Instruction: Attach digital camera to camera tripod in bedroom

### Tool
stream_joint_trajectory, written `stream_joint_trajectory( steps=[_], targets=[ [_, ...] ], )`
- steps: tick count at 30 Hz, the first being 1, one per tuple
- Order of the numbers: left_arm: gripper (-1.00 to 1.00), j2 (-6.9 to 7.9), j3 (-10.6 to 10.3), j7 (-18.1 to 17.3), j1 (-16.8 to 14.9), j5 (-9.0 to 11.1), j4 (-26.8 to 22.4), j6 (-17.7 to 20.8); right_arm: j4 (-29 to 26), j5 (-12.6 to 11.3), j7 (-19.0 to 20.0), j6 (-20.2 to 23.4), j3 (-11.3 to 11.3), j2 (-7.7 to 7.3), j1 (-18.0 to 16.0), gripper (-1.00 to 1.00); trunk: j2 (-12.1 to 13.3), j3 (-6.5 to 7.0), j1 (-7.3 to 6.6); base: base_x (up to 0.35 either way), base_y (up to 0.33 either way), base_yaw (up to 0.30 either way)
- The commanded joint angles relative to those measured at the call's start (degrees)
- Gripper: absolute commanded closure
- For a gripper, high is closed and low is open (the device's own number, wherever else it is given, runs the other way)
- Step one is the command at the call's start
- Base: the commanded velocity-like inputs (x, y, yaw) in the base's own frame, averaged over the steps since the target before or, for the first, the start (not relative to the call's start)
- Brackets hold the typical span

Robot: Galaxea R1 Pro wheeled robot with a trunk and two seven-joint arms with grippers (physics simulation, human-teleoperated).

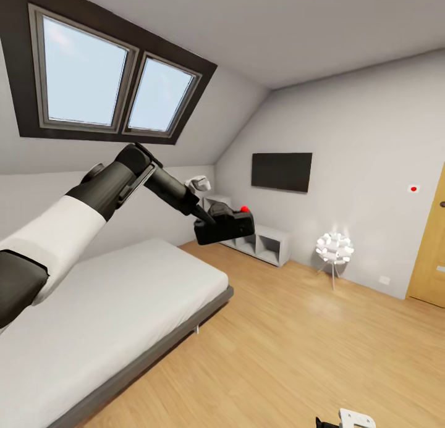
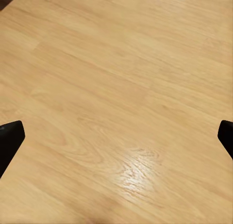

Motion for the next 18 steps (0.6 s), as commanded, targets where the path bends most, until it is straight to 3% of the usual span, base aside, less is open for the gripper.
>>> stream_joint_trajectory(
  steps=[1,13,18],
  targets=[
    [1.00,0.01,-0.21,-0.55,-0.03,-0.55,-0.07,0.60,0.27,-0.40,0.13,-0.42,-0.08,0.00,-0.09,-1.00,0.39,0.17,-0.21,0.000,0.000,0.000],
    [1.00,-0.11,-0.77,-0.55,-0.03,-0.56,-0.37,0.60,0.25,-0.40,0.17,-0.42,-0.08,0.00,-0.08,-1.00,5.20,2.33,-2.85,0.000,0.000,0.000],
    [1.00,-0.27,-4.29,-0.55,-0.03,-0.54,-0.35,0.60,0.23,-0.40,0.16,-0.42,-0.08,0.00,-0.09,-1.00,7.21,3.22,-3.94,0.000,0.000,0.000]
  ],
)
